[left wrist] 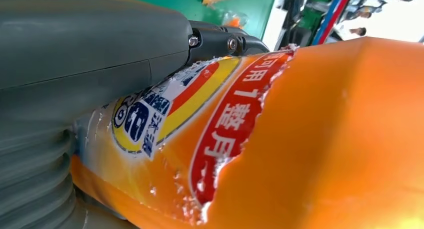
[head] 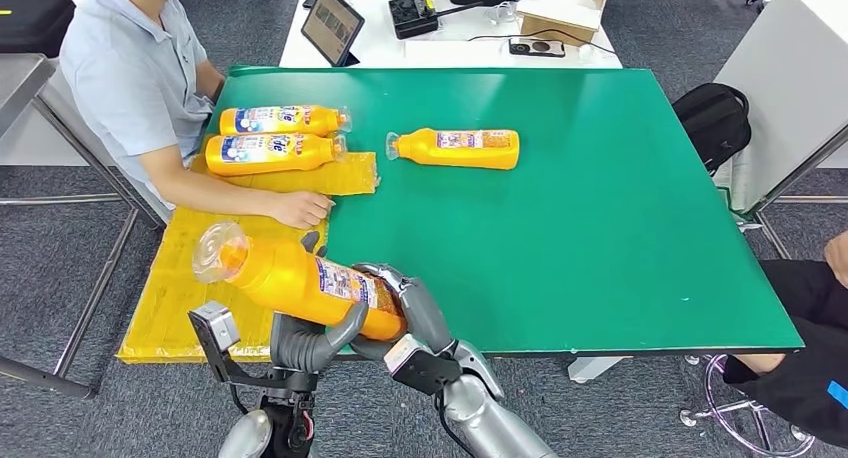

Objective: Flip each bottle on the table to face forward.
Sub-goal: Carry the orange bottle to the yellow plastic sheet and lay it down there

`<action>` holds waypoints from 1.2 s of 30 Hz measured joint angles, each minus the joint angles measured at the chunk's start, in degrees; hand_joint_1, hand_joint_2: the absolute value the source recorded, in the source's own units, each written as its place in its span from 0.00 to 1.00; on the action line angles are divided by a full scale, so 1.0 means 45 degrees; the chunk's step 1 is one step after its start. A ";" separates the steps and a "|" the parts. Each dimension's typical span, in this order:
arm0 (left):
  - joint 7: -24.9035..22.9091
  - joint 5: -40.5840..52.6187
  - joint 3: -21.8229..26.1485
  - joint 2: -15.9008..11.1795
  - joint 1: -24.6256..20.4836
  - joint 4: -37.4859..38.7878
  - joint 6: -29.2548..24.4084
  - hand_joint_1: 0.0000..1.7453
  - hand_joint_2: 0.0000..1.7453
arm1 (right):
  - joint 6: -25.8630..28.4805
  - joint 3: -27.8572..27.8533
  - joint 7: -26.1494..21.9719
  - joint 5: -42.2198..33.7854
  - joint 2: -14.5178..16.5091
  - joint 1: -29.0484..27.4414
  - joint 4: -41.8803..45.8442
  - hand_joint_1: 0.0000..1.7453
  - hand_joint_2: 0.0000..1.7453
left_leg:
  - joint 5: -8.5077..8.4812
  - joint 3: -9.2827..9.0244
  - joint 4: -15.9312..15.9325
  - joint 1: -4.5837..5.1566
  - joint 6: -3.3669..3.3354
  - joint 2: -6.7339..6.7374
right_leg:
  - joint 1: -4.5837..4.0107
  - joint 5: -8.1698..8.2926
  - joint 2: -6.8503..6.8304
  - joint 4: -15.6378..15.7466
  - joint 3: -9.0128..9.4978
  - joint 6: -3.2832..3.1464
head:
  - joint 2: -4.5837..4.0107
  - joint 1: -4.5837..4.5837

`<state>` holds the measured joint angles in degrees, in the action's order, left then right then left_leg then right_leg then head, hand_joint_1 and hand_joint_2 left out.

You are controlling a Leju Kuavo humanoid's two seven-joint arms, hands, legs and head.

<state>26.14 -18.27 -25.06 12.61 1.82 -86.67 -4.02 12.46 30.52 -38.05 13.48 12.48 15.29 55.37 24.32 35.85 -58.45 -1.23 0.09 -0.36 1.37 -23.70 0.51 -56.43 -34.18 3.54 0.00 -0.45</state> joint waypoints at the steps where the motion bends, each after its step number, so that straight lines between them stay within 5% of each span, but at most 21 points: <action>1: -0.0052 -0.0078 0.0005 -0.0016 -0.0007 0.0006 0.0234 0.00 1.00 | -0.0051 0.0033 0.0000 -0.0043 0.0000 0.0000 -0.0029 0.87 1.00 | 0.0000 0.0000 0.0000 0.0000 0.0000 0.0000 | 0.0000 0.0000 0.0000 0.0000 0.0000 0.0000 | 0.0000 -0.0002; 3: -0.0044 -0.0100 -0.0006 -0.0078 -0.0024 0.0007 0.0733 0.00 1.00 | -0.0132 0.0087 0.0000 -0.0155 0.0000 -0.0001 -0.0081 0.87 1.00 | 0.0000 0.0000 0.0000 0.0001 0.0000 0.0000 | 0.0001 0.0000 0.0000 0.0000 0.0001 0.0000 | 0.0000 -0.0003; 7: 0.0371 0.0407 -0.0096 -0.0227 -0.0028 0.0006 0.1104 1.00 1.00 | -0.0299 0.0182 0.0000 -0.0396 0.0004 0.0013 -0.0205 0.86 1.00 | 0.0000 0.0001 0.0000 0.0001 0.0000 0.0000 | 0.0001 0.0000 0.0000 0.0000 0.0002 0.0000 | 0.0000 -0.0002; 12: 0.0625 0.0578 -0.0104 -0.0259 0.0022 0.0002 0.0936 1.00 1.00 | -0.0567 0.0223 0.0000 -0.0390 0.0089 0.0115 -0.0559 0.81 1.00 | 0.0000 0.0000 0.0000 0.0000 0.0000 0.0001 | 0.0000 0.0000 0.0000 0.0000 0.0000 0.0000 | 0.0000 0.0001; 13: 0.0634 0.0577 -0.0092 -0.0263 0.0032 0.0002 0.0914 1.00 1.00 | -0.0588 0.0227 0.0000 -0.0380 0.0108 0.0127 -0.0624 0.73 1.00 | 0.0000 0.0000 0.0000 0.0000 0.0000 0.0000 | 0.0000 0.0000 0.0000 0.0000 0.0000 0.0000 | 0.0000 0.0002; 16: 0.0656 0.0573 -0.0030 -0.0272 0.0047 0.0002 0.0902 1.00 1.00 | -0.0629 0.0239 0.0000 -0.0358 0.0159 0.0160 -0.0770 0.15 1.00 | 0.0000 0.0000 0.0000 0.0000 0.0000 0.0000 | 0.0000 0.0000 0.0000 0.0000 0.0000 0.0000 | 0.0000 0.0002; 17: 0.0669 0.0572 -0.0005 -0.0272 0.0045 0.0001 0.0903 1.00 1.00 | -0.0652 0.0250 0.0000 -0.0338 0.0172 0.0168 -0.0816 0.03 1.00 | 0.0000 0.0000 0.0000 0.0000 0.0000 0.0001 | 0.0000 0.0000 0.0000 0.0000 0.0000 0.0000 | 0.0000 0.0004; 21: 0.0757 0.0538 0.0107 -0.0282 0.0038 -0.0072 0.0958 1.00 1.00 | -0.0717 0.0286 0.0000 -0.0037 0.0205 0.0169 -0.1135 0.00 0.00 | 0.0000 0.0002 0.0000 0.0001 0.0000 -0.0004 | 0.0001 0.0000 -0.0001 0.0000 0.0001 0.0000 | 0.0000 0.0004; 36: 0.0632 -0.0185 0.1154 -0.0533 0.0252 -0.0282 0.1831 1.00 1.00 | 0.0798 0.0238 -0.0004 -0.0166 -0.0236 -0.0257 0.0568 0.00 0.00 | 0.0000 0.0003 0.0000 0.0000 0.0000 0.0007 | 0.0000 0.0000 0.0002 -0.0001 -0.0004 0.0000 | 0.0000 0.0006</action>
<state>28.98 -19.11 -19.87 10.21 2.95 -87.94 4.22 16.05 31.59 -38.07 12.73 11.42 14.13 57.93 24.32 35.86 -58.45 -1.23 0.09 -0.33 1.37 -23.70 0.52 -56.43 -34.20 3.54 0.00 -0.43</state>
